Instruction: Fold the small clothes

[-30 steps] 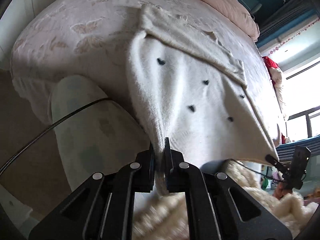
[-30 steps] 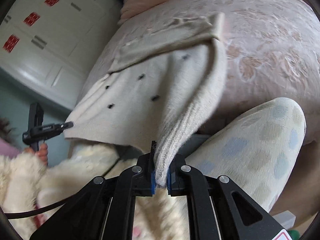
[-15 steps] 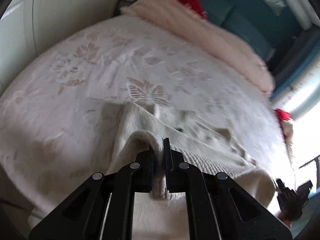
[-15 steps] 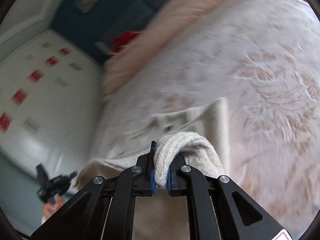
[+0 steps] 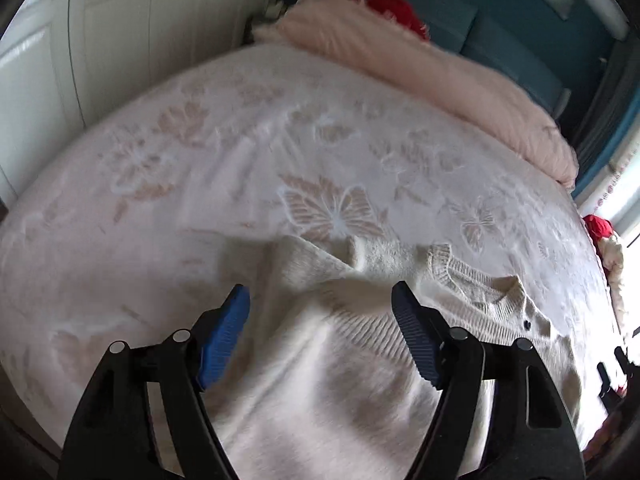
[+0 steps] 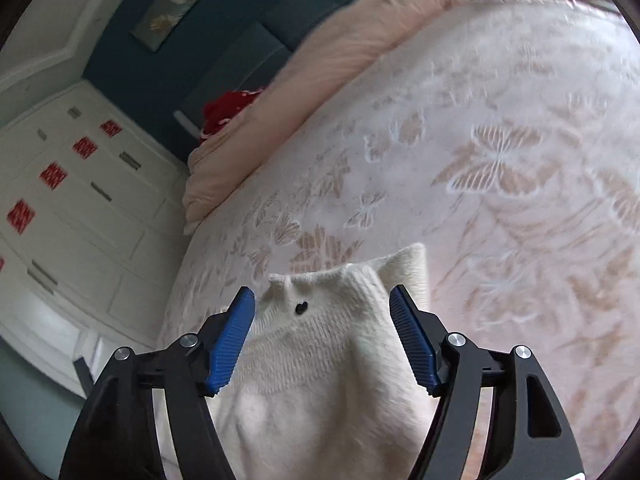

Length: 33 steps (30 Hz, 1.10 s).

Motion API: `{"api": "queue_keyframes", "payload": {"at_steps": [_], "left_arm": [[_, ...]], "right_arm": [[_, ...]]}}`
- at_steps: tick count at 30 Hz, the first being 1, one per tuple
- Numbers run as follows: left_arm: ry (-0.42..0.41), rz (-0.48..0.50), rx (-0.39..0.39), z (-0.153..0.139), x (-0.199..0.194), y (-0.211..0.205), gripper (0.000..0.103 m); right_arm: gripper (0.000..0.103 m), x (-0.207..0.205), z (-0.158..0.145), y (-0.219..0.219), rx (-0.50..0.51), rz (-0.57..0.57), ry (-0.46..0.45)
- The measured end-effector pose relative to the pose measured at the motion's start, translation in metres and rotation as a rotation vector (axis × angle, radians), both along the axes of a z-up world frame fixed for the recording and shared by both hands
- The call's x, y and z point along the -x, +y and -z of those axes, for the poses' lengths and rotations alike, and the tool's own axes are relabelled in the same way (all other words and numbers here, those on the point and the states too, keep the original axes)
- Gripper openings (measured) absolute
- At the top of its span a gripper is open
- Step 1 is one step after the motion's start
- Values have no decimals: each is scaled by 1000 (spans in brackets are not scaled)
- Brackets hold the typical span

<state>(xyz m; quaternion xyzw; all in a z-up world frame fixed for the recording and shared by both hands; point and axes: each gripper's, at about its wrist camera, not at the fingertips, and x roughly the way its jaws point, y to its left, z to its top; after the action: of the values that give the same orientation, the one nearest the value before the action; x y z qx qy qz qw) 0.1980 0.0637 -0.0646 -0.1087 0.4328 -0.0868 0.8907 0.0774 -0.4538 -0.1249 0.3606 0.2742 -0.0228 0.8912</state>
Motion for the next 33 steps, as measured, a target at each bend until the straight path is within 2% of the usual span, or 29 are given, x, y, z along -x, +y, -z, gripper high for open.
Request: {"api": "queue_keyframes", "payload": {"at_steps": [5, 8, 9, 10, 11, 12, 14, 17, 18, 20, 22, 23, 25, 26, 27, 28, 30, 31, 32, 33], "left_arm": [[32, 94, -109, 16, -16, -16, 72], [134, 116, -87, 38, -36, -28, 72], [163, 128, -69, 44, -40, -31, 63], [195, 151, -49, 50, -45, -35, 52], [219, 162, -54, 52, -48, -39, 25], [225, 161, -56, 51, -47, -39, 8], [183, 138, -7, 33, -41, -31, 6], [90, 129, 47, -6, -35, -22, 6], [62, 119, 48, -18, -36, -20, 6], [34, 96, 12, -28, -43, -22, 6], [68, 69, -30, -13, -61, -27, 7], [119, 52, -46, 5, -72, -30, 7], [203, 40, -91, 38, -86, -38, 10], [236, 24, -139, 53, -89, -42, 11], [233, 24, -159, 54, -86, -44, 12], [201, 22, -165, 47, -80, -44, 13], [136, 9, -190, 24, -63, -45, 34], [105, 3, -190, 13, -54, -46, 40], [58, 14, -155, -2, -41, -49, 51], [45, 29, -136, -8, -40, -52, 57]], "right_arm": [[69, -24, 22, 19, 212, -80, 182], [66, -46, 39, 29, 244, -109, 248], [59, -51, 42, 30, 249, -115, 259], [28, -54, 44, 31, 253, -117, 263], [10, -55, 44, 32, 248, -116, 274], [10, -53, 40, 31, 220, -116, 261], [9, -47, 26, 30, 189, -110, 196], [9, -32, -20, 37, 231, -99, 65], [9, -30, -34, 36, 231, -88, 26], [9, -36, -42, 32, 239, -62, 7], [10, -60, -15, 22, 237, -45, 93], [11, -71, 4, 18, 208, -49, 146], [11, -93, 58, 7, 145, -39, 326], [12, -94, 65, 7, 153, -37, 346], [14, -89, 57, 10, 176, -14, 315], [20, -80, 41, 15, 222, 22, 285], [22, -62, 7, 30, 347, 74, 245], [22, -52, -9, 42, 395, 68, 206], [22, -49, -17, 51, 411, 44, 179], [22, -47, -24, 69, 412, -16, 147]]}}
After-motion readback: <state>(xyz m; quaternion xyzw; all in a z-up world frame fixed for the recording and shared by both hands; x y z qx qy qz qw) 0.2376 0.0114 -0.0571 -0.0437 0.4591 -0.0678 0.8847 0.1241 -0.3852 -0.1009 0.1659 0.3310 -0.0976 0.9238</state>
